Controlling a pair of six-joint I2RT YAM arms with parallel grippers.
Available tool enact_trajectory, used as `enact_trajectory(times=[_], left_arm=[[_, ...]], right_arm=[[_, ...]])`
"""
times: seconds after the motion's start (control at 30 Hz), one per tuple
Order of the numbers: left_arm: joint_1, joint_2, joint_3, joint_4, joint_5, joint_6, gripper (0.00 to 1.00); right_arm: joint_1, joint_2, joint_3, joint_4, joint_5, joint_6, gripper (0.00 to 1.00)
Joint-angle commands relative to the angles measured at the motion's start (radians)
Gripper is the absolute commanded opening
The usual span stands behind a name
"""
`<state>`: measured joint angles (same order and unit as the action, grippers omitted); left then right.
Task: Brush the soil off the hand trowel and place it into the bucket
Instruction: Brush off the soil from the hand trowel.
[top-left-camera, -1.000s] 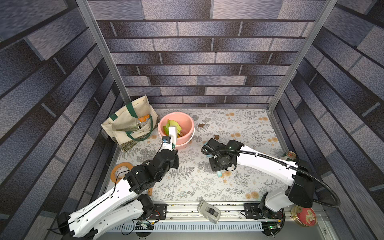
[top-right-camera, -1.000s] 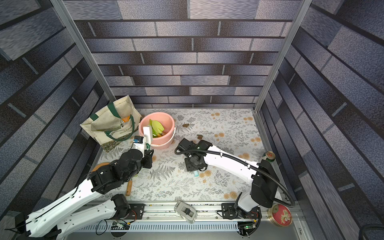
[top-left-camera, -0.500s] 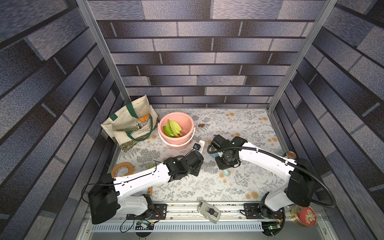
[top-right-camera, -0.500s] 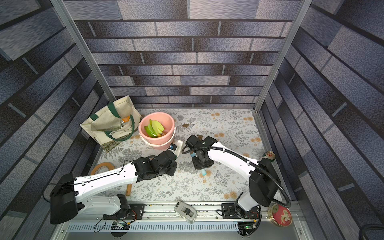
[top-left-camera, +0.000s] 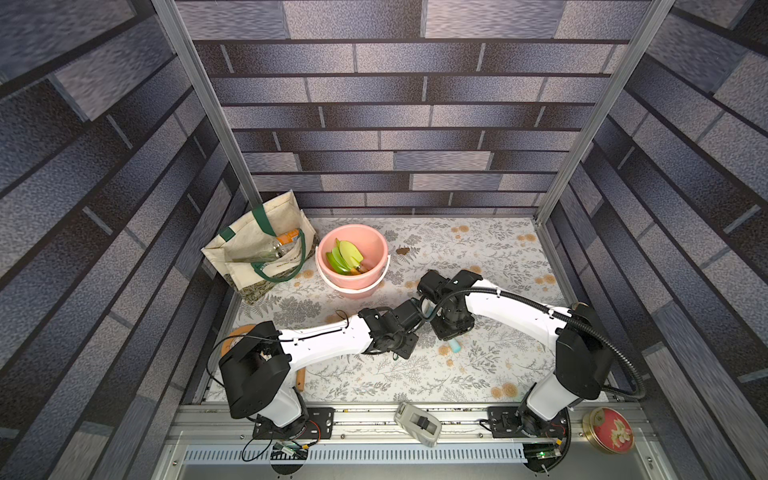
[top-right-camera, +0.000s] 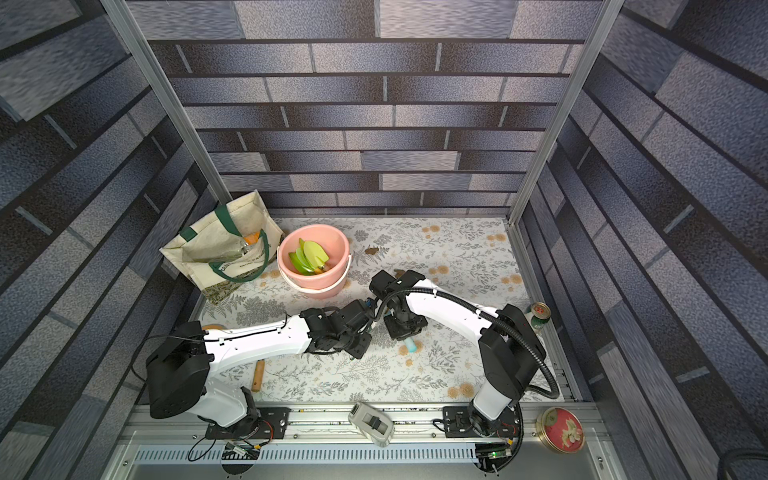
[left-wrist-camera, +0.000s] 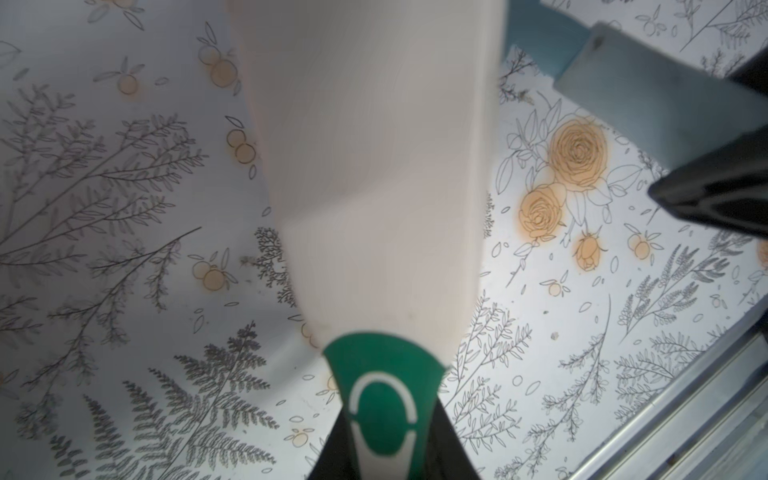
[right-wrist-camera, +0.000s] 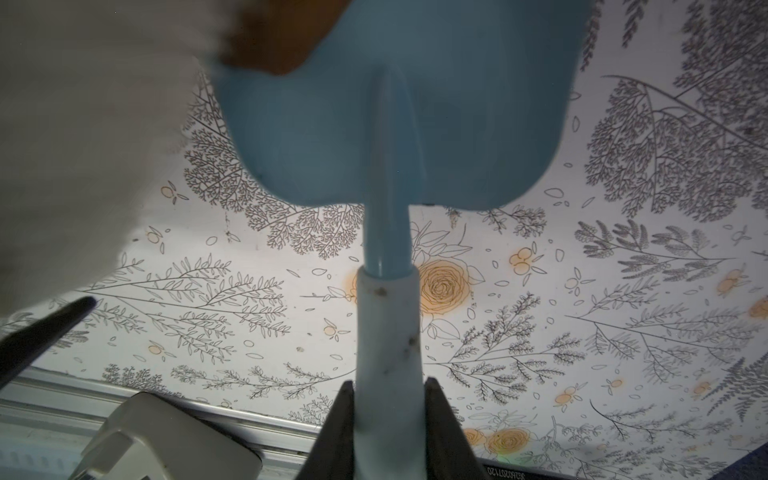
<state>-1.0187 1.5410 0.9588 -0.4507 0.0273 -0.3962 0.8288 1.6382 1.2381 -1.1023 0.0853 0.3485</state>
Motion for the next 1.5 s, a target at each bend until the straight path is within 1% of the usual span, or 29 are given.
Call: enact_trajectory(times=[0.0, 0.1, 0.23, 0.37, 0.5, 0.7, 0.83, 1.07, 1.27, 1.47], left_arm=[[-0.01, 0.011, 0.047, 0.019, 0.112, 0.049, 0.0], [-0.012, 0.021, 0.063, 0.009, 0.142, 0.058, 0.0], [-0.01, 0.052, 0.077, 0.012, 0.162, 0.07, 0.0], [0.001, 0.125, 0.143, -0.033, 0.137, 0.079, 0.0], [0.031, 0.191, 0.193, -0.051, 0.134, 0.064, 0.0], [0.086, 0.244, 0.233, -0.062, 0.128, 0.014, 0.0], [0.101, 0.284, 0.272, -0.092, 0.107, 0.004, 0.0], [0.113, 0.343, 0.326, -0.114, 0.088, -0.001, 0.0], [0.146, 0.342, 0.325, -0.104, 0.047, -0.003, 0.0], [0.173, 0.261, 0.277, -0.074, 0.001, 0.009, 0.0]], right_arm=[[0.007, -0.012, 0.027, 0.002, 0.019, -0.044, 0.09], [0.006, -0.019, 0.018, 0.004, 0.028, -0.053, 0.09], [0.006, -0.043, 0.0, 0.028, -0.003, -0.068, 0.09], [0.008, -0.053, -0.002, 0.014, 0.021, -0.076, 0.09], [0.007, -0.064, -0.018, 0.008, 0.03, -0.08, 0.09], [0.007, -0.081, -0.046, 0.009, 0.05, -0.063, 0.09], [0.009, -0.106, -0.063, 0.018, 0.032, -0.05, 0.09], [0.008, -0.117, -0.097, 0.01, 0.038, -0.04, 0.09], [0.008, -0.127, -0.128, 0.012, 0.037, -0.015, 0.09], [0.008, -0.14, -0.145, 0.022, 0.048, 0.002, 0.09]])
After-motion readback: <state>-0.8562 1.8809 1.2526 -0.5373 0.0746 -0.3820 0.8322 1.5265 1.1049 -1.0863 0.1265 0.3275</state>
